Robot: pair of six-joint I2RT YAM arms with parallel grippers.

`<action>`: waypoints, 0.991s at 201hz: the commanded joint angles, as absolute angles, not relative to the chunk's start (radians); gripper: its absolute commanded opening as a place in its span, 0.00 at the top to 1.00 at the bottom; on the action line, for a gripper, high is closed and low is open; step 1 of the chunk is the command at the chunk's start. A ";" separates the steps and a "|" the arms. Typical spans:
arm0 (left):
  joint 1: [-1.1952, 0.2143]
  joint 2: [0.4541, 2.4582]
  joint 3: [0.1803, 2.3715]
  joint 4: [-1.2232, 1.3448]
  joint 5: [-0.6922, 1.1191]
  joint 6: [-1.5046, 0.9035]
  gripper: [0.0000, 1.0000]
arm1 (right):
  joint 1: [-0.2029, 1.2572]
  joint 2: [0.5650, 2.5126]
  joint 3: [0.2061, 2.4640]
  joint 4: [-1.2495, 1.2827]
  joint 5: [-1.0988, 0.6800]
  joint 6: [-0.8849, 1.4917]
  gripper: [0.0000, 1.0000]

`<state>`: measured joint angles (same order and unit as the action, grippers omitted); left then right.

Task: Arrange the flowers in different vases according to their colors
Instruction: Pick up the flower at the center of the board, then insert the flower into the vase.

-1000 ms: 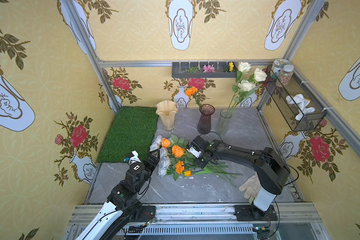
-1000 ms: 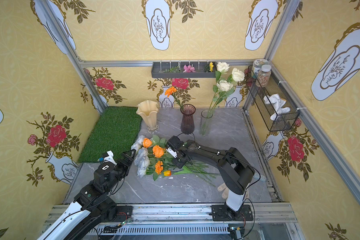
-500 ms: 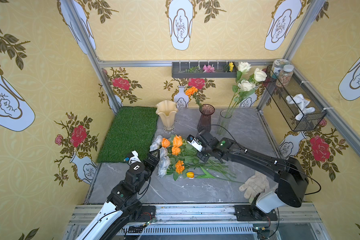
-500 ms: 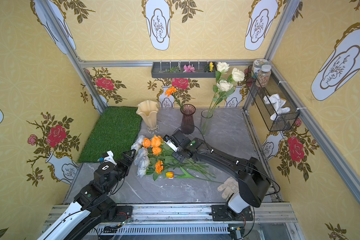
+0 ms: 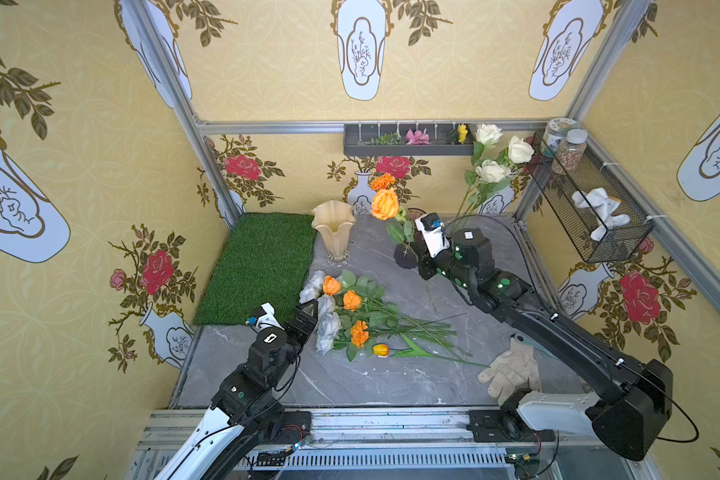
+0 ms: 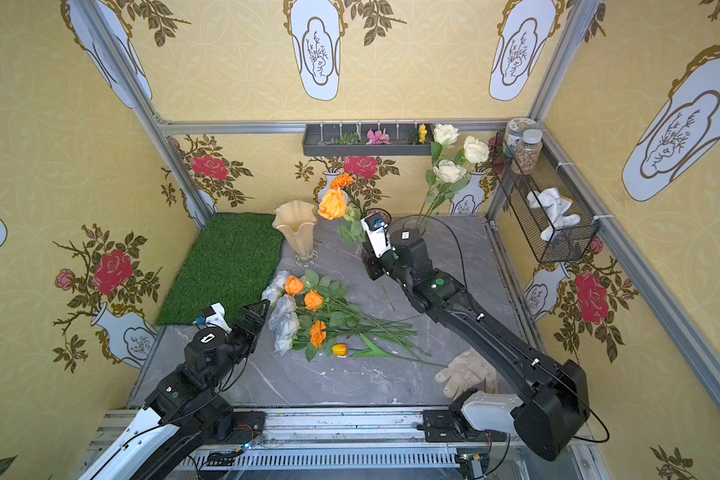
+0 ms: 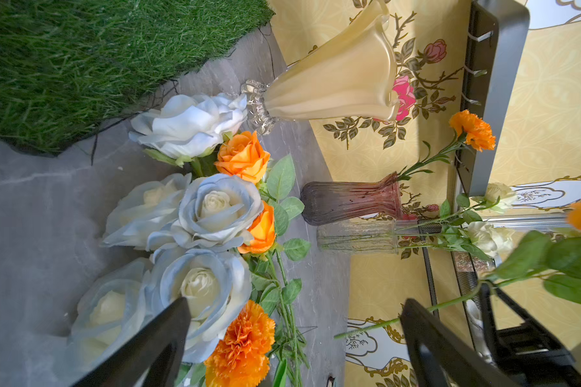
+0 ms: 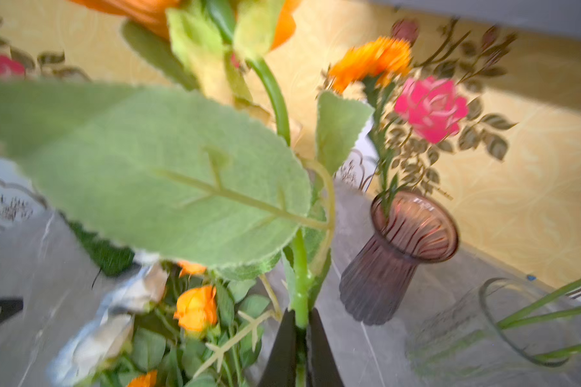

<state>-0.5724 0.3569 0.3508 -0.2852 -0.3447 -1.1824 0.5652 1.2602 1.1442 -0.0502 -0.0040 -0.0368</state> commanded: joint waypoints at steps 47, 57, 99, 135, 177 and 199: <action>-0.572 0.374 0.351 -0.261 -0.348 -1.160 0.00 | 0.423 1.410 1.449 0.279 -0.059 0.141 1.00; -0.572 0.380 0.351 -0.257 -0.350 -1.157 0.00 | 0.412 1.451 1.513 0.292 -0.064 0.147 1.00; -0.572 0.396 0.356 -0.242 -0.354 -1.145 0.00 | 0.400 1.591 1.680 0.308 -0.061 0.117 1.00; -0.572 0.403 0.354 -0.233 -0.359 -1.139 0.00 | 0.401 1.654 1.655 0.354 -0.045 0.077 1.00; -0.571 0.409 0.351 -0.219 -0.365 -1.131 0.00 | 0.389 1.700 1.552 0.423 -0.026 0.060 1.00; -0.571 0.417 0.349 -0.204 -0.370 -1.127 0.00 | 0.389 1.735 1.518 0.428 -0.034 0.061 1.00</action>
<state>-0.5716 0.4095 0.3531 -0.2455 -0.3626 -1.1477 0.3885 1.7081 1.5417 0.3450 -0.0315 0.0700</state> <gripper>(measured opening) 0.999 0.081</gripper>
